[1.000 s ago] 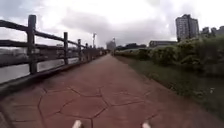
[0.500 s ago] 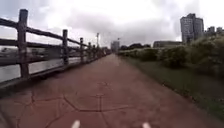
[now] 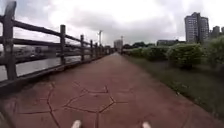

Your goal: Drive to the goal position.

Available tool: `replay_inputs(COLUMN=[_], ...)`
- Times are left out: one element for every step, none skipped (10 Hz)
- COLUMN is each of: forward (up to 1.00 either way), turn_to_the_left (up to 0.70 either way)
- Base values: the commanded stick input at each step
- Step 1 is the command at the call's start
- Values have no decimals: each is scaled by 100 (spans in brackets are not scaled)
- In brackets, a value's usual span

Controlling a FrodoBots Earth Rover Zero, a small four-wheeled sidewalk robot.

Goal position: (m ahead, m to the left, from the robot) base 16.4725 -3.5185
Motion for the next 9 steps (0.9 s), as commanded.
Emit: replay_inputs(forward=[85,85,85,85,85,85,85,85,85], turn_to_the_left=[10,10,10,10,10,10,10,2,-24])
